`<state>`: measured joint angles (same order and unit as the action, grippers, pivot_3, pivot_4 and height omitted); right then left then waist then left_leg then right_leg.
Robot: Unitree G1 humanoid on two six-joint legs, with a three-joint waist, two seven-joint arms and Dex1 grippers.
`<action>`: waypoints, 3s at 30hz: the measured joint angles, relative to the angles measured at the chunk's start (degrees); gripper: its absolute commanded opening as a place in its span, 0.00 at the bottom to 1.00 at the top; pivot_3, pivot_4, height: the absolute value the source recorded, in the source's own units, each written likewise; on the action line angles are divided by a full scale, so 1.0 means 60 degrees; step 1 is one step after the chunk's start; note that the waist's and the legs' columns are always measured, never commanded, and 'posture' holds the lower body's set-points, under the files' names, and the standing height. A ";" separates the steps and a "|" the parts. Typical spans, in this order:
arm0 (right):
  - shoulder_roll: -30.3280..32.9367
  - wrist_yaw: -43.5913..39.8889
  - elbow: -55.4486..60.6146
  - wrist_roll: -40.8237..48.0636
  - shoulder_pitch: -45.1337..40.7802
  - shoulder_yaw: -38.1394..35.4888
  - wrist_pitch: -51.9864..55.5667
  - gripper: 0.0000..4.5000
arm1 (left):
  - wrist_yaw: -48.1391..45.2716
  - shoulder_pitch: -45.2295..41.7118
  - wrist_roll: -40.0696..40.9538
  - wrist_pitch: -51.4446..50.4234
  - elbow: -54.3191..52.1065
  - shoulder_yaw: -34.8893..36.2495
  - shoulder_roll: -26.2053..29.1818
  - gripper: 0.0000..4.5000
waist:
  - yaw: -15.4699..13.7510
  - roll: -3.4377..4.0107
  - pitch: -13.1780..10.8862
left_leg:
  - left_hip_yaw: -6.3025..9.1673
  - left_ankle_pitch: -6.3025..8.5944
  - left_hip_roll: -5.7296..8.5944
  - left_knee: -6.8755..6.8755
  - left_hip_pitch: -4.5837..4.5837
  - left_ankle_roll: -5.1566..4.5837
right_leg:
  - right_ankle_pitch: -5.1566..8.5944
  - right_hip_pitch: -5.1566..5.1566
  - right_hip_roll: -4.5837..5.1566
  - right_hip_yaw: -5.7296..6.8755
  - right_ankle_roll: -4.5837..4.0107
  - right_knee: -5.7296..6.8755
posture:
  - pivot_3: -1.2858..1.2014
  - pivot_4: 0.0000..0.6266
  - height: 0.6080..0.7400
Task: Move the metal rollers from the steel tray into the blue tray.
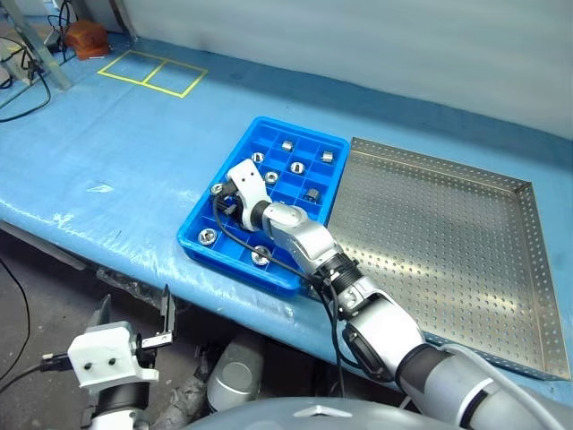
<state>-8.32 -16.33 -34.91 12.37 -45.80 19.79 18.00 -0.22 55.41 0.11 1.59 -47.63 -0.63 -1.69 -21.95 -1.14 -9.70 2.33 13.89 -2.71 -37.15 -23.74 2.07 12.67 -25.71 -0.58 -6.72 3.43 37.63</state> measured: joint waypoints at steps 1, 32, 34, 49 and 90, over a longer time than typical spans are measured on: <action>0.0000 0.0012 0.0014 0.0027 -0.0029 -0.0062 -0.0005 0.37 | -0.0015 -0.0033 0.0004 0.0000 0.0001 0.0001 0.0018 1.00 | -0.0015 0.0000 0.0000 | 0.0000 0.0003 -0.0001 0.0000 0.0000 0.0003 | 0.0002 0.0000 0.0000 0.0001 -0.0003 0.0000 | 0.77 0.24 1.00; 0.0005 0.0705 -0.1007 -0.0143 -0.0871 -0.0836 -0.0517 0.37 | -0.0462 -0.0871 0.0173 -0.0254 0.0099 0.0022 0.0393 1.00 | -0.0420 0.0004 -0.0001 | 0.0019 0.0025 -0.0012 -0.0002 -0.0012 0.0020 | 0.0031 0.0007 0.0002 0.0051 -0.0019 -0.0005 | 0.75 0.24 1.00; 0.0005 0.0702 -0.1178 -0.0277 -0.0870 -0.0826 -0.0518 0.37 | -0.0479 -0.0881 0.0174 -0.0257 0.0101 0.0027 0.0399 1.00 | -0.0418 0.0004 -0.0001 | 0.0019 0.0025 -0.0012 -0.0002 -0.0013 0.0020 | 0.0031 0.0007 0.0002 0.0051 -0.0019 -0.0005 | 0.75 0.24 1.00; 0.0045 0.0574 -0.1176 -0.0768 -0.0832 -0.0851 -0.0602 0.37 | -0.0631 -0.1059 0.0198 -0.0357 0.0178 0.0142 0.0513 1.00 | -0.0407 0.0007 0.0000 | 0.0022 0.0025 -0.0012 -0.0003 -0.0009 0.0020 | 0.0032 0.0011 0.0002 0.0055 -0.0021 -0.0004 | 0.74 0.24 1.00; 0.0318 -0.0163 0.4246 -0.0188 0.0962 -0.1796 0.2097 0.99 | -0.1149 -0.2492 0.0812 -0.1125 0.0411 0.0526 0.1266 1.00 | 0.0232 0.0014 0.0005 | 0.0035 0.0023 -0.0014 -0.0012 -0.0005 0.0022 | 0.0032 0.0029 0.0003 0.0068 -0.0022 0.0000 | 0.65 0.24 1.00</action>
<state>-6.41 -17.31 -9.43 11.25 -40.03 9.01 30.58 -7.12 40.46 4.99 -5.16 -45.16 2.52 5.90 -20.56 -1.06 -9.67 2.54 14.03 -2.79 -37.23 -23.76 2.21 12.86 -25.54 -0.56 -6.31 3.29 37.63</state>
